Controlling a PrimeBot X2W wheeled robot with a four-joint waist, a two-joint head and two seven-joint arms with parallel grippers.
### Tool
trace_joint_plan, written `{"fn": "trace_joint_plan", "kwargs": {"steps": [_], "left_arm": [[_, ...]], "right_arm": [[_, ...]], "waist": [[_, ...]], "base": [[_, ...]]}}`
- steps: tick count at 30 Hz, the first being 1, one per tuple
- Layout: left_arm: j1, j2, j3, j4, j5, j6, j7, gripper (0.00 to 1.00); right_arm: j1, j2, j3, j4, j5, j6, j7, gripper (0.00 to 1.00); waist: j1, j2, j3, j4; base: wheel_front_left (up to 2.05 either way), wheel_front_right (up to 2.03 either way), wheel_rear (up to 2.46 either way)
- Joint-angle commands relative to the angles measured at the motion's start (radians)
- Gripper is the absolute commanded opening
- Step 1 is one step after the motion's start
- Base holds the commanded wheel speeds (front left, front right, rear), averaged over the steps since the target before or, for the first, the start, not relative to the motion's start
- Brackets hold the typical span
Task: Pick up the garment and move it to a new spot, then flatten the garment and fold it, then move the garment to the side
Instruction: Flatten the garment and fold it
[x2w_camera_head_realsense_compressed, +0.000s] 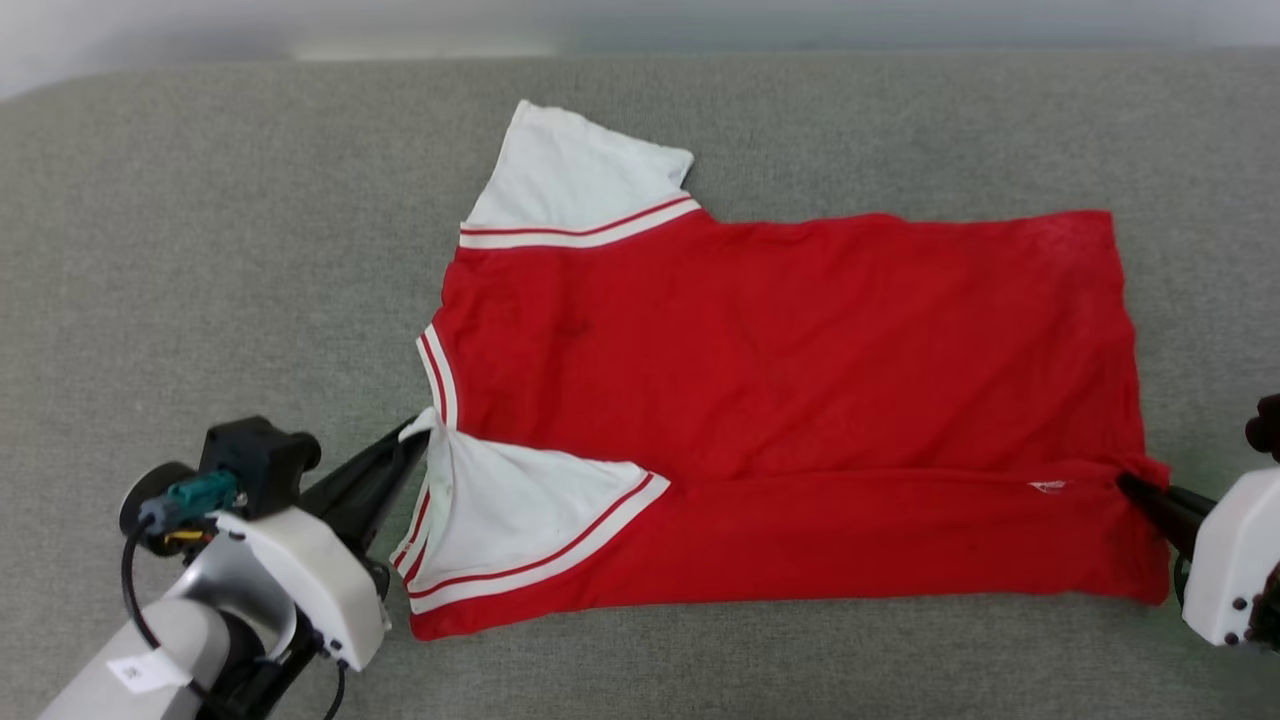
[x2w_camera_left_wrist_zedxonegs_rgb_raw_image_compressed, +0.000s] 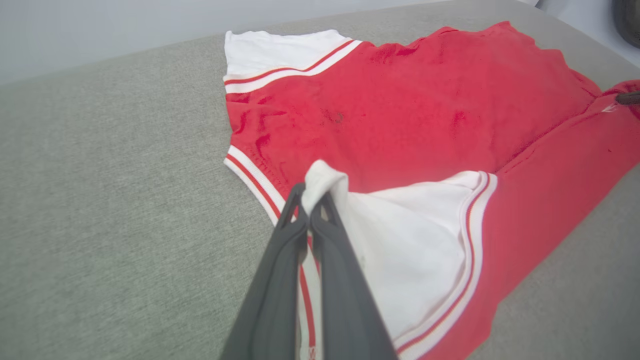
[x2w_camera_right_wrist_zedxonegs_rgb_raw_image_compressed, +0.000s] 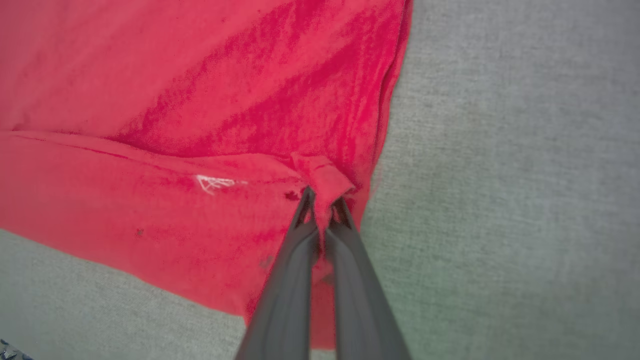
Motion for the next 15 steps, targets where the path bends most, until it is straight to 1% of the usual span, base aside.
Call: {"fn": "trace_joint_plan", "kwargs": {"steps": [1, 8, 9, 10, 11, 15], "left_arm": [[-0.024, -0.005, -0.004, 0.012, 0.001, -0.006, 0.001, 0.0], [-0.119, -0.043, -0.073, 0.143, 0.036, -0.021, -0.001, 0.0], [-0.122, -0.057, -0.083, 0.168, 0.019, -0.021, 0.011, 0.45], [-0.133, -0.065, -0.095, 0.182, 0.014, -0.024, 0.016, 1.0], [-0.148, -0.071, -0.098, 0.195, 0.017, -0.025, 0.007, 1.0], [-0.146, -0.101, -0.102, 0.257, 0.006, -0.026, -0.035, 1.0]], "right_arm": [[-0.024, 0.005, 0.004, 0.01, -0.009, -0.001, -0.002, 0.0], [-0.084, 0.024, 0.034, 0.092, -0.06, -0.001, -0.009, 0.0], [-0.088, 0.026, 0.04, 0.101, -0.069, -0.001, -0.008, 0.0], [-0.089, 0.023, 0.046, 0.105, -0.081, -0.001, -0.016, 0.21], [-0.089, 0.025, 0.047, 0.111, -0.086, -0.001, -0.02, 1.0], [-0.07, 0.028, 0.045, 0.131, -0.101, -0.001, -0.034, 1.0]], "waist": [[-0.0003, 0.0, 0.03, 0.006], [-0.0003, 0.0, 0.063, 0.017], [-0.0003, 0.0, 0.062, 0.019], [-0.0003, 0.0, 0.058, 0.022], [-0.0003, 0.0, 0.054, 0.024], [-0.0003, 0.0, 0.02, 0.029]], "base": [[0.0, 0.0, 0.0], [0.0, 0.0, 0.0], [0.0, 0.0, 0.0], [0.0, 0.0, 0.0], [0.0, 0.0, 0.0], [0.0, 0.0, 0.0]]}}
